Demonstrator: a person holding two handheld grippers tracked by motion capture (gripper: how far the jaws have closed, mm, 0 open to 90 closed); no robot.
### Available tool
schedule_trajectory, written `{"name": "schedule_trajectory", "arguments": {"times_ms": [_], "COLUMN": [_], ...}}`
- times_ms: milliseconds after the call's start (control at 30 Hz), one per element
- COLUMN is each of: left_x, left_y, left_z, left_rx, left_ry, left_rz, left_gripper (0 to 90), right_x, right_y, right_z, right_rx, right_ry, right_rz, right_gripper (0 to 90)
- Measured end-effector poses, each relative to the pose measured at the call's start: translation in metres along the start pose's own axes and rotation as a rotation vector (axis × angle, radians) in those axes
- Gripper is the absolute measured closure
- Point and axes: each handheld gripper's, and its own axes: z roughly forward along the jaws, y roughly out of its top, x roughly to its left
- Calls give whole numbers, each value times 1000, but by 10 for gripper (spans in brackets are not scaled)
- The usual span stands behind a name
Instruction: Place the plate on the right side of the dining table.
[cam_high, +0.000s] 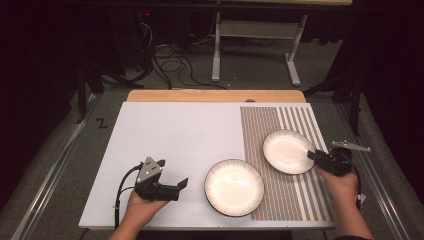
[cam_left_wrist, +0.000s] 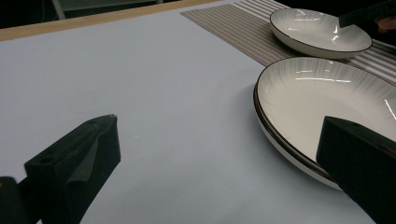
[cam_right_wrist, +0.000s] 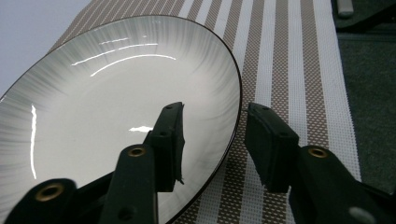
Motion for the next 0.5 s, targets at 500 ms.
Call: {"name": "schedule_trajectory", "arguments": {"times_ms": [500], "left_x": [-1], "left_y": [1], "left_z": [-2], "left_rx": [-8], "left_ry": [1], "left_rz": [13], "left_gripper": [2], "right_x": [33], "right_y": [8], "right_z": [-33], "right_rx": [-105], "right_ry": [72], "right_rz": [-144], "right_gripper": [225]}}
